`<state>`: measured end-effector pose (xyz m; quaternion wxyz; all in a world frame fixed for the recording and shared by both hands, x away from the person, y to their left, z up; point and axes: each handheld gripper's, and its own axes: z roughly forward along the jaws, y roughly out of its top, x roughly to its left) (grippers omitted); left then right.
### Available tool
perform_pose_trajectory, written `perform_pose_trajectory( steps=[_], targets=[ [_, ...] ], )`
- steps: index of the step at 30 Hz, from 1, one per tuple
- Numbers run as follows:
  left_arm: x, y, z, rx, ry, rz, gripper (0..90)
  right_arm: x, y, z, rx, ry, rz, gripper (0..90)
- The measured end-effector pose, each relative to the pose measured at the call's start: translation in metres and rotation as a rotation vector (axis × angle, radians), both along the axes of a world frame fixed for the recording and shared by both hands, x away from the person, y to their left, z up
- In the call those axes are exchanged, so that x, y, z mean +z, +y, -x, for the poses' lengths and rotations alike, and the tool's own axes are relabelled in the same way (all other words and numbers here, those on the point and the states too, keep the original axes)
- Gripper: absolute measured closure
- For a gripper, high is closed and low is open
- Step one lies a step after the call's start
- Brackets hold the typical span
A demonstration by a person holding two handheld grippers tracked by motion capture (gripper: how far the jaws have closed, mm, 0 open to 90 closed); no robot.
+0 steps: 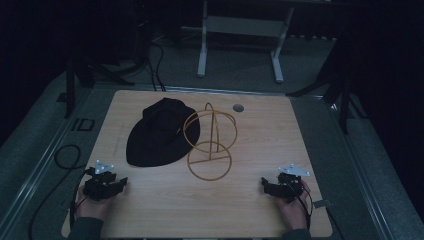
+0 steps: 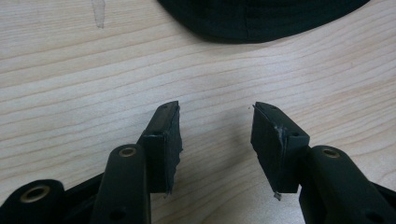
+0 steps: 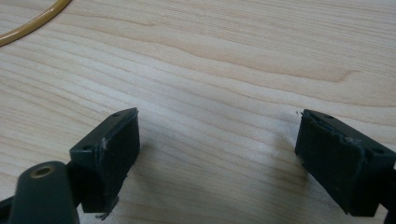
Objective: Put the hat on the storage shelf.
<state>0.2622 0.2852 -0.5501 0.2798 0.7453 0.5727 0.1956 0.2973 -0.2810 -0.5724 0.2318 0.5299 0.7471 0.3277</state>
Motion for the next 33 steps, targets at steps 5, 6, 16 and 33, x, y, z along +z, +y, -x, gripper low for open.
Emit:
perform_pose_trajectory(
  steps=[5, 6, 16, 33],
  targets=[
    [-0.001, -0.001, -0.001, -0.005, 0.006, -0.005, 53.4, 0.0, 0.0, 0.0, 0.0, 0.0, 0.0, 13.6],
    [-0.001, 0.0, -0.001, -0.007, 0.005, -0.003, 53.7, 0.0, 0.0, 0.0, 0.0, 0.0, 0.0, 13.6],
    [0.005, 0.004, -0.002, -0.026, 0.007, 0.03, 55.9, 0.0, 0.0, 0.0, 0.0, 0.0, 0.0, 13.6],
    [0.019, 0.004, -0.012, -0.064, 0.016, 0.059, 55.9, 0.0, 0.0, 0.0, -0.001, 0.0, 0.0, 13.6]
  ],
)
